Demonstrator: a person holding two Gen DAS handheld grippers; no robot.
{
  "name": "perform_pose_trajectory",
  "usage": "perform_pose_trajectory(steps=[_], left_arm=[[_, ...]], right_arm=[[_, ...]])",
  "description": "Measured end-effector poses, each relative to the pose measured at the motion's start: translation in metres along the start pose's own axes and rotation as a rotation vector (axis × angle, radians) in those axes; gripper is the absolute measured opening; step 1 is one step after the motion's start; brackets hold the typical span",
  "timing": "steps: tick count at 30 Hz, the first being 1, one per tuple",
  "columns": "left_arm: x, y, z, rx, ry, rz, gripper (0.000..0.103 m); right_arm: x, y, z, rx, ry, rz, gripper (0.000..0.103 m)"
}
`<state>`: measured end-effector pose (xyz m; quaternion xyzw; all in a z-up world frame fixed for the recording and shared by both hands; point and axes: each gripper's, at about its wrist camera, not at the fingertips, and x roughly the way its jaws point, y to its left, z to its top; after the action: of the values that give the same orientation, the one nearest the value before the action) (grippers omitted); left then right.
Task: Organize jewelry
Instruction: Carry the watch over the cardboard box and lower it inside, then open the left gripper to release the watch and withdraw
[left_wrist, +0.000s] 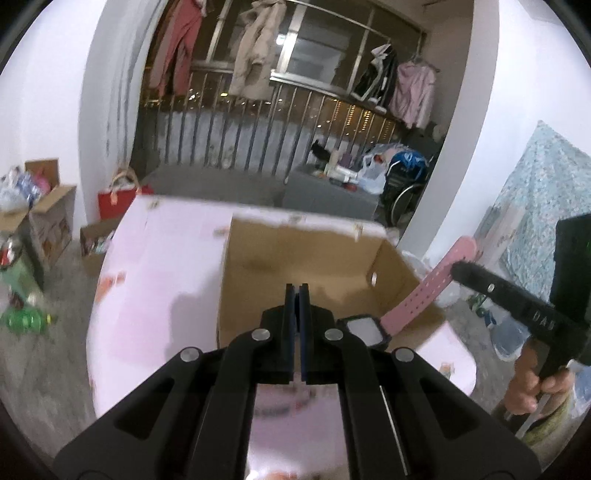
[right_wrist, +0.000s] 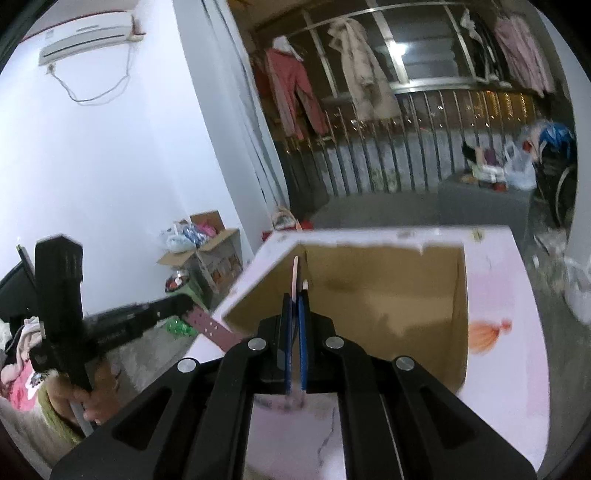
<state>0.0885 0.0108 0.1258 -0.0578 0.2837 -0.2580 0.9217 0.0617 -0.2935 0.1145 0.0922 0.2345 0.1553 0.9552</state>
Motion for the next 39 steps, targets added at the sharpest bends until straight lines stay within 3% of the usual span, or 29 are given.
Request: perform_pose_trajectory(steps=[3, 9, 14, 18, 21, 23, 25, 26, 28, 34, 39], left_arm=[[0.034, 0.003, 0.034, 0.009, 0.041, -0.009, 0.001], [0.16, 0.011, 0.079, 0.045, 0.261, 0.069, 0.001], [0.236, 0.012, 0.076, 0.061, 0.424, 0.128, 0.001], [0.268, 0.011, 0.067, 0.085, 0.519, 0.161, 0.001], [0.28, 0.009, 0.063, 0.094, 0.548, 0.163, 0.001], [0.284, 0.007, 0.061, 0.105, 0.548, 0.177, 0.002], [0.285, 0.002, 0.061, 0.108, 0.537, 0.176, 0.011], [0.283, 0.002, 0.062, 0.103, 0.525, 0.166, 0.014], [0.277, 0.004, 0.066, 0.098, 0.496, 0.155, 0.017], [0.234, 0.007, 0.081, 0.101, 0.365, 0.15, 0.026], [0.17, 0.012, 0.092, 0.089, 0.252, 0.149, 0.033]], right_arm=[[0.032, -0.019, 0.027, 0.013, 0.045, -0.015, 0.003], [0.121, -0.065, 0.053, 0.056, 0.258, -0.143, 0.003], [0.174, -0.088, 0.054, 0.034, 0.403, -0.243, 0.003], [0.198, -0.095, 0.044, 0.017, 0.497, -0.279, 0.004], [0.204, -0.096, 0.034, 0.004, 0.542, -0.304, 0.004], [0.203, -0.099, 0.03, 0.013, 0.559, -0.318, 0.006], [0.198, -0.1, 0.029, 0.009, 0.555, -0.345, 0.01], [0.194, -0.099, 0.029, 0.004, 0.55, -0.352, 0.023], [0.186, -0.097, 0.029, -0.007, 0.531, -0.371, 0.036], [0.154, -0.09, 0.037, -0.059, 0.458, -0.405, 0.044], [0.119, -0.076, 0.046, -0.079, 0.376, -0.386, 0.049]])
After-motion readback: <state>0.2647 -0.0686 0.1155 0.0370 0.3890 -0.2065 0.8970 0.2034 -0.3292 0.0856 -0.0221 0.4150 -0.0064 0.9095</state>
